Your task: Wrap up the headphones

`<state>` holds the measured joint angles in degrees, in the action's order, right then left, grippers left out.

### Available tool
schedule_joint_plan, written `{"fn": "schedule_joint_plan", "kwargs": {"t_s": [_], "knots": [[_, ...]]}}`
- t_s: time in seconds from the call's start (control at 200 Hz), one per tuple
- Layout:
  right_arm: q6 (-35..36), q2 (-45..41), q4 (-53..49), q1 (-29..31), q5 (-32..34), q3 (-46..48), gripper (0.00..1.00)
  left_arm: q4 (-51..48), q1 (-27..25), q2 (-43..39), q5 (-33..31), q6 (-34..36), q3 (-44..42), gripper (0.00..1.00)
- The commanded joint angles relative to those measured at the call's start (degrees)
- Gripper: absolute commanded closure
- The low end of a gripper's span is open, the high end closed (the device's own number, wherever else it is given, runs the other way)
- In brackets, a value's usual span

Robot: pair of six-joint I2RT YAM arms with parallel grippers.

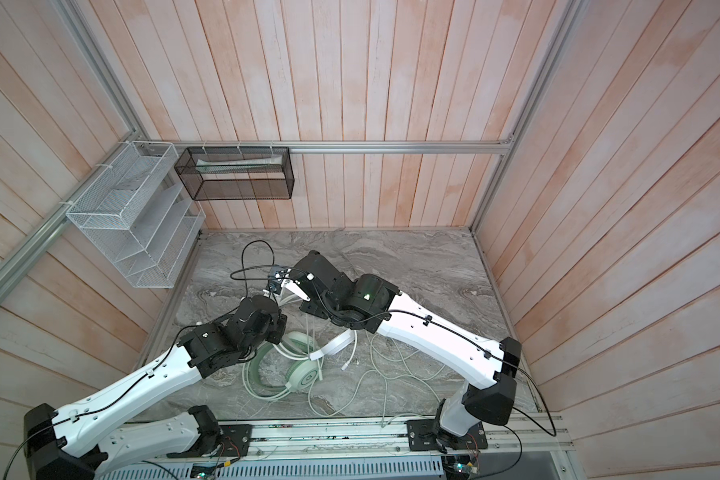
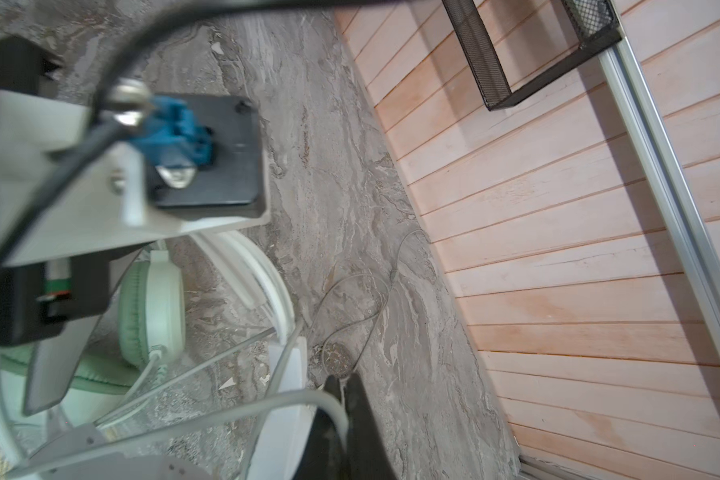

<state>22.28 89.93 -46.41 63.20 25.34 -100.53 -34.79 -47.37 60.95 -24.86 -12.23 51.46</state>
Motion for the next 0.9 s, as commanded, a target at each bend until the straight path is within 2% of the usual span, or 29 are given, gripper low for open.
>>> {"fn": "schedule_joint_plan", "kwargs": {"t_s": [0.0, 0.185, 0.44, 0.65, 0.895], "knots": [[1.6, -0.8, 10.0, -3.1, 1.0, -0.8, 1.0, 1.1, -1.6, -1.0, 2.1, 1.7, -1.2, 1.0], [1.5, 2.3, 10.8, -4.9, -0.8, -2.2, 1.0, 1.6, -2.4, -1.9, 4.1, 1.9, -1.4, 1.0], [-0.1, 3.5, 12.6, -7.9, -3.7, -1.3, 0.96, 1.4, -2.5, -3.8, 3.6, 1.7, -1.2, 1.0], [-1.9, 2.4, 15.4, -11.3, -6.9, 3.1, 0.9, 1.2, -2.5, -5.3, 4.2, 1.4, -0.3, 1.0], [-3.1, 1.7, 17.1, -14.0, -10.9, 5.7, 0.78, 0.5, -2.5, -5.7, 5.8, 0.7, 1.4, 1.0]]}}
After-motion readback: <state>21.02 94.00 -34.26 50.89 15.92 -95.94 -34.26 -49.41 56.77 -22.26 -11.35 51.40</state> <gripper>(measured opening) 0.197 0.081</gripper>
